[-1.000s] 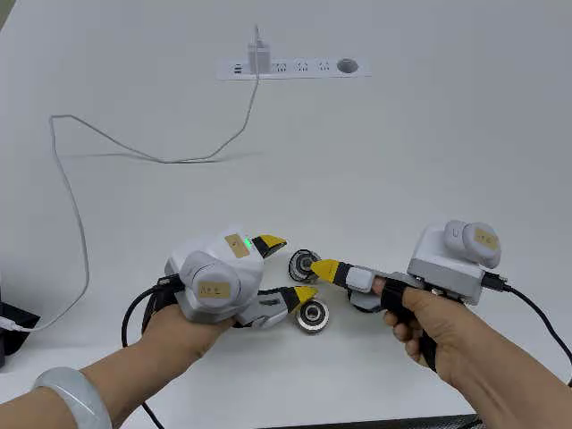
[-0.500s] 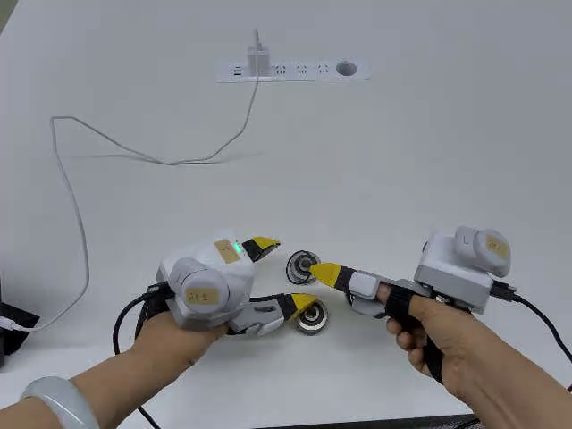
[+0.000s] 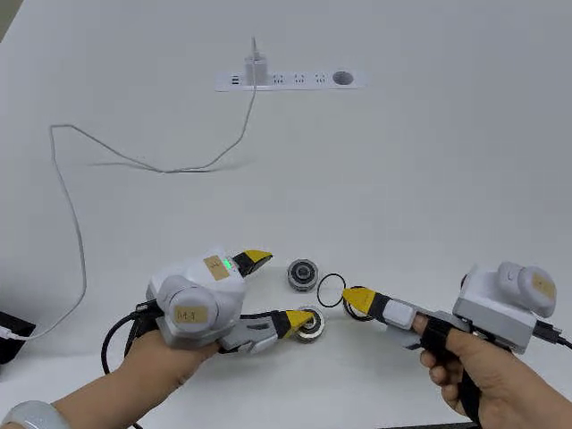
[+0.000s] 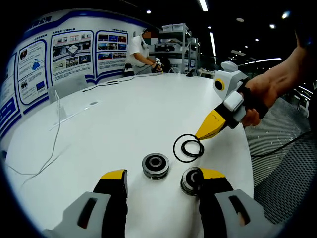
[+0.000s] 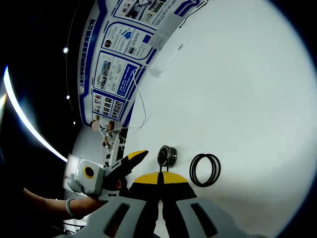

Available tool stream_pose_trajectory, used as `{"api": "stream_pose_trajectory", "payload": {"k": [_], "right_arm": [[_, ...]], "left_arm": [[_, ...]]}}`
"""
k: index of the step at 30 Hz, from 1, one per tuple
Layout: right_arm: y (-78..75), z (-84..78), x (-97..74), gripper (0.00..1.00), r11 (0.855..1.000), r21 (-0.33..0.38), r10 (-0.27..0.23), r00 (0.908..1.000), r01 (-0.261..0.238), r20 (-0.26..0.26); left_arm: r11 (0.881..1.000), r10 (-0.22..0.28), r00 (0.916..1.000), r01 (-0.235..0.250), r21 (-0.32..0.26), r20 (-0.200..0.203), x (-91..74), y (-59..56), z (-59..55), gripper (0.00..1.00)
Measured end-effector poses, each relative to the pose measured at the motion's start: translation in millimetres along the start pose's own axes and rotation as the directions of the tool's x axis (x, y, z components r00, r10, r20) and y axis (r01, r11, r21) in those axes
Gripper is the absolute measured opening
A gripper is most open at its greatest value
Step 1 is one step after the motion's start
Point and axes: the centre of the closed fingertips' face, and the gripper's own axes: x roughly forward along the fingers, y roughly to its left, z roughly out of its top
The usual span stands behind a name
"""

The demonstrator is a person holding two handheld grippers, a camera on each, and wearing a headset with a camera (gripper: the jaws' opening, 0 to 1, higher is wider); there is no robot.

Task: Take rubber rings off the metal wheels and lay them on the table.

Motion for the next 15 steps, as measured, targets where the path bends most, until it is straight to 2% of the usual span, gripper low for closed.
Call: {"api": "stream_pose_trajectory", "payload": {"k": [8,15], "right_arm": [[-20.0,3.5,-10.5,0.02,0.999,0.012,-0.049,0.9987,0.048,0.016],[-34.5,5.1,-13.8,0.02,0.994,-0.013,-0.105,0.9944,0.105,0.014]], "left_arm": [[1.0,-0.003,0.9999,0.003,0.001,-0.01,-5.1,-2.4,-5.1,0.58],[1.0,0.0,0.9999,0.0,0.001,-0.013,-9.2,-3.7,-7.5,0.58]]}}
